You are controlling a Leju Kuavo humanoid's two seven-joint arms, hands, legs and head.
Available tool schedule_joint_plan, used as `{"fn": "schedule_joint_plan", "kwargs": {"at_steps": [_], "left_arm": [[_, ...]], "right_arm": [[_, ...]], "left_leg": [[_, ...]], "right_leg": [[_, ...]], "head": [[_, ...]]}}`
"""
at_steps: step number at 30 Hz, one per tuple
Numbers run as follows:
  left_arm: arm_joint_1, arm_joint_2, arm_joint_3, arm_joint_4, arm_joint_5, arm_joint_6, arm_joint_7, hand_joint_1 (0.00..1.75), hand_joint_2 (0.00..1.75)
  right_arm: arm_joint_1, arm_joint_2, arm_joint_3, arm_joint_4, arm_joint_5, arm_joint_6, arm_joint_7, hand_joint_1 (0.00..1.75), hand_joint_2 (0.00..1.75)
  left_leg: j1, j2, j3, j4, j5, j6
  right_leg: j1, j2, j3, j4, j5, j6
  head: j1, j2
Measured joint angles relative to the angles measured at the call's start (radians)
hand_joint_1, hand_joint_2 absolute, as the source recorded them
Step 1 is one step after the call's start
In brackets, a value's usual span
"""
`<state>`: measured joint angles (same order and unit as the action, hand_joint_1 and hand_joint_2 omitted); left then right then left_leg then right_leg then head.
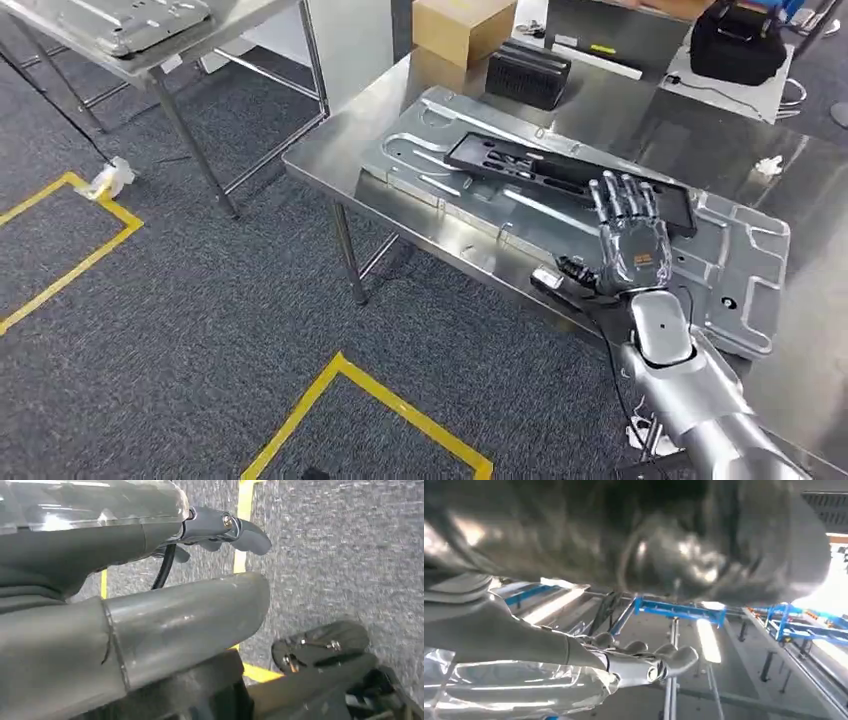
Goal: Take the parts from the cabinet and place them on the table.
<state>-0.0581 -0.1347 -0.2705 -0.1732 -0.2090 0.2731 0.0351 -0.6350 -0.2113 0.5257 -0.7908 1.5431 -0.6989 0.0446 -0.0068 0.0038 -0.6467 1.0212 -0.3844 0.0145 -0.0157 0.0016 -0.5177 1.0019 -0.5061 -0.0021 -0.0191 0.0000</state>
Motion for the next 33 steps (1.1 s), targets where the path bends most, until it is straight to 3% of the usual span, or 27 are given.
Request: {"fn": "schedule_joint_plan", "kwargs": {"at_steps": [1,2,4,5,6,7,8,9,10,11,12,13,15,16,17,18,20,21,22,23,25,26,27,30,31,32,33], "left_arm": [[0.0,0.0,0.0,0.0,0.0,0.0,0.0,0.0,0.0],[0.001,0.0,0.0,0.0,0.0,0.0,0.0,0.0,0.0],[0.001,0.001,0.0,0.0,0.0,0.0,0.0,0.0,0.0],[0.001,0.001,0.0,0.0,0.0,0.001,0.0,0.0,0.0],[0.001,0.001,0.0,0.0,0.0,0.001,0.0,0.0,0.0],[0.002,0.001,0.0,0.0,0.0,0.001,0.0,0.0,0.0],[0.002,0.001,0.0,0.0,0.0,0.001,0.0,0.0,0.0],[0.001,0.001,0.0,0.0,0.0,0.001,0.0,0.0,0.0],[0.001,0.002,0.0,0.0,0.0,0.001,0.0,0.0,0.0],[0.0,0.002,0.0,0.0,0.0,0.001,0.0,0.0,0.0],[0.001,0.002,0.0,0.0,0.0,0.002,0.0,0.0,0.0],[0.003,0.002,0.0,0.0,0.0,0.002,0.0,0.0,0.0],[0.004,0.003,0.001,0.0,0.0,0.002,0.0,0.0,0.0],[0.003,0.002,0.001,0.0,0.0,0.002,0.0,0.0,0.0],[0.002,0.002,0.001,0.0,0.0,0.002,0.0,0.0,0.0],[0.001,0.002,0.001,0.0,0.0,0.002,0.0,0.0,0.0],[0.003,0.002,0.001,0.0,0.0,0.002,0.0,0.0,0.0],[0.004,0.002,0.001,0.0,0.0,0.002,0.0,0.0,0.0],[0.005,0.002,0.001,0.0,0.0,0.002,0.0,0.0,0.0],[0.005,0.002,0.001,0.0,0.0,0.002,0.0,0.0,0.0],[0.003,0.002,0.001,0.0,0.0,0.002,0.0,0.0,0.0],[0.003,0.002,0.001,0.0,0.0,0.002,0.0,0.0,0.0],[0.002,0.002,0.001,0.0,0.0,0.002,0.0,0.0,0.0],[0.003,0.002,0.002,0.0,0.0,0.002,0.0,0.0,0.0],[0.001,0.002,0.002,0.0,0.0,0.002,0.0,0.0,0.0],[0.001,0.003,0.002,0.0,0.0,0.003,0.0,0.0,0.0],[0.001,0.003,0.002,0.0,0.0,0.003,0.0,0.0,0.0]], "right_arm": [[-0.002,0.005,0.0,0.0,0.0,0.0,0.0,0.0,0.0],[-0.002,0.005,-0.002,0.0,0.0,0.0,0.0,0.0,0.0],[0.001,0.009,-0.002,0.0,0.001,0.0,-0.003,0.0,0.0],[0.003,0.009,-0.002,0.0,0.001,0.0,-0.004,0.0,0.0],[0.006,0.009,-0.003,0.001,0.001,0.0,-0.004,0.0,0.0],[0.008,0.01,-0.003,0.001,0.001,0.0,-0.005,0.0,0.0],[0.008,0.01,-0.003,0.001,0.001,0.0,-0.007,0.0,0.0],[0.008,0.011,-0.003,0.001,0.001,0.0,-0.007,0.0,0.0],[0.007,0.012,-0.004,0.001,0.001,0.0,-0.008,0.0,0.0],[0.006,0.013,-0.006,0.001,0.001,0.0,-0.009,0.0,0.0],[0.005,0.014,-0.008,0.001,0.001,0.0,-0.01,0.0,0.0],[0.006,0.016,-0.009,0.001,0.003,0.0,-0.011,0.0,0.0],[0.006,0.019,-0.011,0.001,0.007,0.0,-0.012,0.0,0.0],[0.007,0.019,-0.014,0.001,0.01,0.0,-0.015,0.0,0.0],[0.006,0.019,-0.018,0.001,0.012,0.0,-0.018,0.0,0.0],[0.006,0.019,-0.021,0.001,0.012,0.0,-0.018,0.0,0.0],[0.009,0.019,-0.022,0.002,0.015,0.0,-0.018,0.0,0.0],[0.012,0.019,-0.022,0.002,0.014,0.0,-0.018,0.0,0.0],[0.014,0.019,-0.023,0.002,0.014,0.0,-0.018,0.0,0.0],[0.015,0.019,-0.024,0.002,0.014,0.0,-0.018,0.0,0.0],[0.011,0.019,-0.026,0.002,0.014,0.0,-0.018,0.0,0.0],[0.01,0.019,-0.028,0.002,0.013,0.0,-0.018,0.0,0.0],[0.008,0.02,-0.028,0.002,0.013,0.0,-0.018,0.0,0.0],[0.009,0.02,-0.028,0.002,0.013,0.0,-0.018,0.0,0.0],[0.009,0.02,-0.028,0.002,0.013,0.0,-0.018,0.0,0.0],[0.008,0.022,-0.028,0.002,0.013,0.0,-0.018,0.0,0.0],[0.006,0.023,-0.029,0.002,0.013,0.0,-0.018,0.0,0.0]], "left_leg": [[0.006,-0.003,-0.012,0.018,-0.024,-0.006],[0.006,-0.003,-0.027,0.06,-0.068,-0.01],[0.013,-0.003,-0.078,0.209,-0.162,-0.021],[0.015,-0.003,-0.1,0.275,-0.188,-0.025],[0.018,-0.003,-0.104,0.306,-0.189,-0.028],[0.02,-0.003,-0.083,0.284,-0.168,-0.03],[0.021,-0.003,-0.047,0.23,-0.138,-0.031],[0.023,-0.006,0.014,0.134,-0.096,-0.032],[0.026,-0.017,0.064,0.049,-0.074,-0.032],[0.025,-0.037,0.097,0.016,-0.097,-0.029],[0.023,-0.041,0.087,0.016,-0.09,-0.021],[0.022,-0.036,0.081,0.01,-0.094,-0.019],[0.022,-0.023,0.08,0.005,-0.089,-0.001],[0.026,-0.012,0.082,-0.004,-0.082,0.01],[0.024,-0.009,0.081,-0.008,-0.079,0.019],[0.022,-0.004,0.078,-0.008,-0.077,0.025],[0.017,0.008,0.073,-0.007,-0.077,0.028],[0.015,0.014,0.07,-0.005,-0.076,0.029],[0.013,0.021,0.069,-0.003,-0.077,0.029],[0.011,0.027,0.07,-0.002,-0.078,0.03],[0.008,0.039,0.074,-0.001,-0.08,0.029],[0.007,0.043,0.074,-0.001,-0.08,0.027],[0.0,0.047,0.07,0.004,-0.081,0.023],[0.001,0.066,0.074,-0.004,-0.078,0.011],[-0.001,0.066,0.067,0.003,-0.088,0.003],[0.002,0.039,0.062,0.025,-0.107,-0.004],[0.005,0.019,0.033,0.09,-0.148,-0.007]], "right_leg": [[-0.002,0.0,-0.004,-0.004,0.01,-0.004],[-0.003,0.001,-0.012,-0.004,0.016,-0.012],[-0.003,0.003,-0.027,-0.003,0.027,-0.015],[-0.003,0.006,-0.034,-0.001,0.032,-0.013],[-0.003,0.01,-0.041,0.001,0.036,-0.011],[-0.005,0.013,-0.047,0.003,0.038,-0.008],[-0.007,0.018,-0.05,0.007,0.039,-0.005],[-0.009,0.023,-0.054,0.012,0.039,-0.003],[-0.011,0.027,-0.057,0.019,0.037,0.001],[-0.008,0.031,-0.067,0.023,0.036,0.009],[-0.009,0.037,-0.07,0.024,0.04,0.016],[-0.009,0.043,-0.072,0.025,0.044,0.023],[-0.007,0.056,-0.078,0.023,0.051,0.037],[-0.014,0.045,-0.081,0.033,0.04,0.038],[-0.008,0.021,-0.098,0.068,0.014,0.04],[-0.008,0.011,-0.132,0.137,-0.027,0.043],[-0.008,0.008,-0.206,0.294,-0.091,0.046],[-0.007,0.007,-0.228,0.338,-0.097,0.046],[-0.007,0.005,-0.223,0.327,-0.078,0.043],[-0.006,0.003,-0.194,0.274,-0.042,0.04],[-0.002,-0.019,-0.091,0.082,0.048,0.028],[0.006,-0.056,-0.067,0.033,0.035,0.02],[0.013,-0.051,-0.072,0.024,0.042,0.016],[0.015,-0.024,-0.079,0.025,0.047,0.008],[0.0,-0.018,-0.072,0.013,0.054,0.0],[0.001,-0.012,-0.07,0.009,0.056,-0.004],[0.0,-0.009,-0.072,0.01,0.058,-0.009]], "head": [[0.0,0.0],[-0.002,0.0],[-0.003,0.0],[-0.002,0.0],[-0.003,0.0],[-0.002,0.0],[-0.003,0.0],[-0.003,0.0],[-0.003,0.0],[-0.002,0.0],[-0.001,0.0],[-0.001,0.0],[-0.002,0.0],[-0.001,0.0],[0.001,0.0],[0.0,0.0],[0.0,0.0],[0.0,0.0],[0.0,0.0],[0.0,0.0],[0.0,0.0],[0.0,0.0],[-0.001,0.0],[-0.001,0.0],[-0.001,0.0],[-0.002,0.0],[-0.004,0.0]]}}
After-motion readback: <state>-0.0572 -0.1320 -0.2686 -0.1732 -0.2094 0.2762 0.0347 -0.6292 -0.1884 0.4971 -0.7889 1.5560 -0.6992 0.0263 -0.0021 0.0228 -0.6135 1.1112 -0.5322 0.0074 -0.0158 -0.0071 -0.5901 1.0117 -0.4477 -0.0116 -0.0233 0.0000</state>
